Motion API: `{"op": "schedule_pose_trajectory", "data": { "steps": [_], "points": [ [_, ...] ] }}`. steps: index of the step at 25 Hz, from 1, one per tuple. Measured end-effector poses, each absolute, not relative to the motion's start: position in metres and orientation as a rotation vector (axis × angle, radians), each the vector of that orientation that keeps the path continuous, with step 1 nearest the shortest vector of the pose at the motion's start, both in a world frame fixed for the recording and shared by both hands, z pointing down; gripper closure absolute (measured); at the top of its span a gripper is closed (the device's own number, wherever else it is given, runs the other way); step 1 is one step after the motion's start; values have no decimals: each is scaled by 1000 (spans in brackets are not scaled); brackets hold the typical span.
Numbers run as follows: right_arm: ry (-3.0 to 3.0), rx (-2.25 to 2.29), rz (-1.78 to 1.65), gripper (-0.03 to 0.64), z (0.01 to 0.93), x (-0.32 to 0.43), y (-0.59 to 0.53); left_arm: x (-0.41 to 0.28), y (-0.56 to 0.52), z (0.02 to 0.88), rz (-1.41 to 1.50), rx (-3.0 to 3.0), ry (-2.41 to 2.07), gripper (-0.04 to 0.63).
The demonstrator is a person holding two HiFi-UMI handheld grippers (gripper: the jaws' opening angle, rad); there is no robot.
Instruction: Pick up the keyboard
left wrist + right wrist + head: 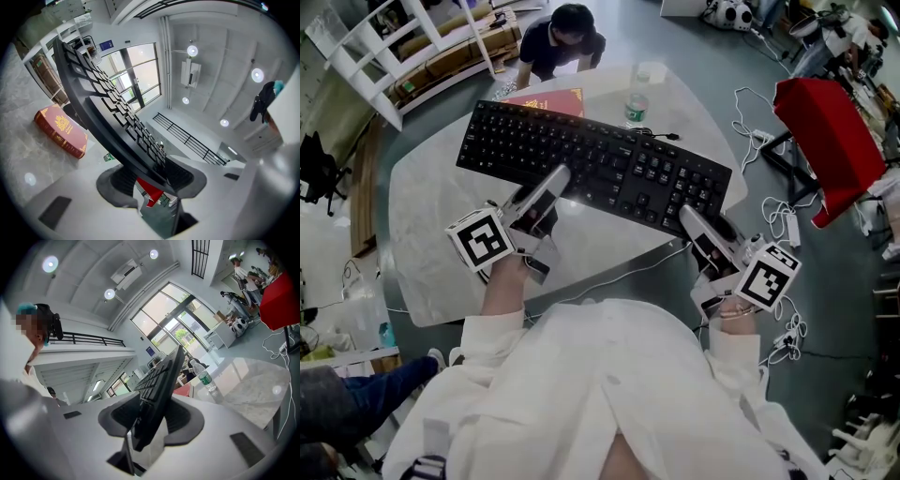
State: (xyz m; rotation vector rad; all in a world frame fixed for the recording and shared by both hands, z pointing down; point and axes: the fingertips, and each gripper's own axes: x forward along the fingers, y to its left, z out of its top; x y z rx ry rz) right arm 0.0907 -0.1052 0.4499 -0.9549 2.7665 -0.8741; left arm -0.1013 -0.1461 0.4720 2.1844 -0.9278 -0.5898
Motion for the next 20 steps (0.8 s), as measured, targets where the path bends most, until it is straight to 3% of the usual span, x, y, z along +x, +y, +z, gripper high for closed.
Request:
{"op": "schedule_pose_trajectory", "data": {
  "steps": [20],
  "points": [
    [2763,-981,-861,468,449,90,-103,-96,-146,473,-608,2171,-852,410]
  ]
}}
